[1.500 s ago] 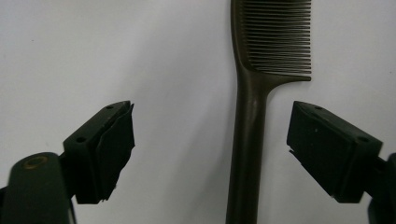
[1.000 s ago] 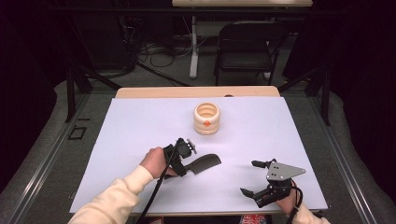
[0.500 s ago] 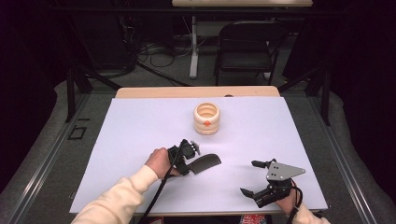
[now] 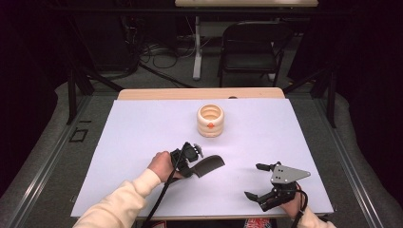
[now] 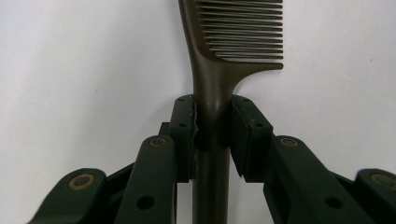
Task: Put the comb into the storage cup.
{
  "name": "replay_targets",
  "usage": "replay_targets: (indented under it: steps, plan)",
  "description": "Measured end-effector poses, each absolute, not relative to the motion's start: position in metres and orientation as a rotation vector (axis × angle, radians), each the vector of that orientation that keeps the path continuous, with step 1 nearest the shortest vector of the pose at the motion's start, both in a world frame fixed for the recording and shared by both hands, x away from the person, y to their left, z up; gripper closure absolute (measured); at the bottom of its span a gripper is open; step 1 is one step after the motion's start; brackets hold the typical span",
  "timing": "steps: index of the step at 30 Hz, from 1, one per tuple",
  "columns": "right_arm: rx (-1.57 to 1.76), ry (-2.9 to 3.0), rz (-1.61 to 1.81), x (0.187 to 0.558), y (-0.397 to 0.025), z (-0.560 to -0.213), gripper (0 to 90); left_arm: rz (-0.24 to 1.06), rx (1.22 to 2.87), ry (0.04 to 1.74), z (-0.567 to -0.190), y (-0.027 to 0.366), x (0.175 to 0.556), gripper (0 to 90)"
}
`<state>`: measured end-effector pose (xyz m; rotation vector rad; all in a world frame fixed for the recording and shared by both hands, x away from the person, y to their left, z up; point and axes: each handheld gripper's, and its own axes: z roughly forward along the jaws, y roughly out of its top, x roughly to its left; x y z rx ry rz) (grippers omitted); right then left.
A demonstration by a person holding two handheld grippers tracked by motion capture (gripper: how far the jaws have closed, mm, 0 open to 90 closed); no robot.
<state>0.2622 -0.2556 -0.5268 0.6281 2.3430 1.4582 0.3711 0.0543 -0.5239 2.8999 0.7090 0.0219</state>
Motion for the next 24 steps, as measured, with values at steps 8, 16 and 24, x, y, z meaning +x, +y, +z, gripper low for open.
replay_targets:
  steps: [8, 16, 24]
  plan:
    - [0.626, 2.338, 1.457, 0.263, -0.256, -0.527, 0.0, -0.004, 2.876, 0.710, -0.522, 0.061, 0.370, 72.6]
    - [0.625, 2.337, 1.455, 0.263, -0.256, -0.527, 0.0, 0.021, 2.785, 0.725, -0.514, 0.072, 0.365, 72.6]
    - [0.627, 2.337, 1.453, 0.263, -0.256, -0.527, 0.0, 0.055, 2.693, 0.741, -0.503, 0.085, 0.360, 72.6]
